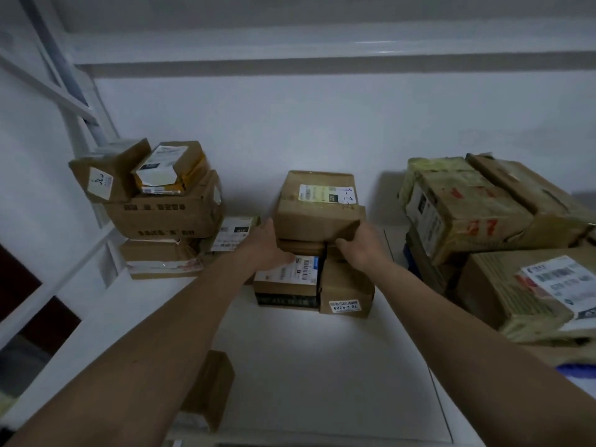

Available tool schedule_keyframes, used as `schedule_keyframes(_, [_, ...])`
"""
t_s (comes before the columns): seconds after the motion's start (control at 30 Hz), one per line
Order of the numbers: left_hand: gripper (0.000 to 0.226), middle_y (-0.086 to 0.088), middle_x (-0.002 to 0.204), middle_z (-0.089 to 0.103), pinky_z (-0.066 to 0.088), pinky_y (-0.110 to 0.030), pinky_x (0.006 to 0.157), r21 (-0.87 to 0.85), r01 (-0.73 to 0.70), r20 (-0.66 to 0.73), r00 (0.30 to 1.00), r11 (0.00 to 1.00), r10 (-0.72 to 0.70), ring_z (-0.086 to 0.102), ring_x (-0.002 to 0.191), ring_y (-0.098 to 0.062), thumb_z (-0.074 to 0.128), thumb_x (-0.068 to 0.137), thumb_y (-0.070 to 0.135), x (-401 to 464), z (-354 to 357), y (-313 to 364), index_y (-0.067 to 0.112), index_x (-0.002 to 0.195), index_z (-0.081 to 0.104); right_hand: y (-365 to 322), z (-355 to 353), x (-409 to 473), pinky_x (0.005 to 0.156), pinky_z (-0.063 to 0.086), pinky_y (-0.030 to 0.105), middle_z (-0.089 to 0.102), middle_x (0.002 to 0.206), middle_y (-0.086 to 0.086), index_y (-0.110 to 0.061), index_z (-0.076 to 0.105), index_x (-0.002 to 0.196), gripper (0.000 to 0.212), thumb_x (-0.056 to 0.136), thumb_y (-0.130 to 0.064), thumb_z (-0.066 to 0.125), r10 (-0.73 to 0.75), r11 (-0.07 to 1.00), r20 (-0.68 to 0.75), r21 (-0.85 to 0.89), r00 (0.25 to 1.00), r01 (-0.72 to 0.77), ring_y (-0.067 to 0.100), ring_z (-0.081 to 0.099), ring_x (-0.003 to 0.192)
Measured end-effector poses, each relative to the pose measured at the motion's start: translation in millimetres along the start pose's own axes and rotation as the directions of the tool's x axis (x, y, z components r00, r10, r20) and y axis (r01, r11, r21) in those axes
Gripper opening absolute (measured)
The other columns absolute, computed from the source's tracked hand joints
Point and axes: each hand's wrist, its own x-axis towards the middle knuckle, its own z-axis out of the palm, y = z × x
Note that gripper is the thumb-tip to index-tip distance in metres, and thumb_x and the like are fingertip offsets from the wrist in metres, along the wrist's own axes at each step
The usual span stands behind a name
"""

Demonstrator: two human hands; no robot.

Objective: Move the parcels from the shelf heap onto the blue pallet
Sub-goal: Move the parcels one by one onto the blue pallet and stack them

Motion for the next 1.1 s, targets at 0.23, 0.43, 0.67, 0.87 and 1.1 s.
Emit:
schedule_keyframes(0.23, [0.087,-0.004,0.135,0.049,0.044,-0.033,0.088,-0.269,0.102,0.039,0.995,0.958,-0.095,0.05,0.119,-0.021,0.078,0.073,0.046,48.9,-2.8,5.2,0.016,0.14,0.033,-14.5,-2.0,32.6,0.091,0.047,0.038,0.055,0.124,0.004,-0.016,0.039,0.131,0.047,0.089,-0.031,0.055,0.055,0.971,-0.064,0.236,0.996,-0.038,0.021,0.054,0.108])
schedule_keyframes(0.43, [0.079,-0.004,0.129,0.056,0.043,-0.049,0.101,-0.598,0.139,0.132,0.989,0.789,-0.074,0.053,0.113,-0.025,0.076,0.066,0.057,75.3,1.0,9.4,0.023,0.133,0.05,-18.3,2.5,50.7,0.098,0.046,0.045,0.057,0.122,0.007,-0.016,0.049,0.127,0.034,0.098,-0.031,0.04,0.139,0.922,-0.072,0.374,0.988,-0.103,0.025,0.054,0.109])
schedule_keyframes(0.67, [0.101,-0.001,0.125,0.059,0.044,-0.05,0.098,-0.736,0.061,0.069,0.998,0.674,-0.015,0.056,0.112,-0.025,0.078,0.048,0.069,54.7,-8.6,23.9,0.028,0.134,0.046,-30.9,-5.0,38.7,0.099,0.044,0.043,0.054,0.116,0.002,-0.018,0.044,0.131,0.033,0.1,-0.028,0.037,0.196,0.824,-0.116,0.557,0.974,-0.099,0.022,0.053,0.108])
schedule_keyframes(0.87, [0.061,-0.003,0.117,0.065,0.053,-0.05,0.089,-0.814,-0.097,-0.1,0.995,0.573,0.026,0.064,0.103,-0.025,0.075,0.073,0.05,15.1,-36.3,50.7,0.028,0.124,0.051,-68.7,-42.8,-12.0,0.1,0.044,0.039,0.053,0.126,0.004,-0.014,0.039,0.137,0.036,0.101,-0.022,0.038,0.06,0.82,-0.282,0.561,0.958,0.114,0.016,0.05,0.11])
schedule_keyframes(1.1, [0.068,0.003,0.121,0.063,0.049,-0.044,0.097,-0.811,-0.3,-0.259,0.954,0.501,0.152,0.061,0.11,-0.018,0.074,0.072,0.047,-31.8,-48.3,103.4,0.026,0.132,0.049,-79.3,-108.0,-78.6,0.093,0.043,0.029,0.052,0.123,0.001,-0.013,0.039,0.137,0.035,0.102,-0.018,0.038,-0.028,0.814,-0.454,0.507,0.891,0.284,0.014,0.049,0.108])
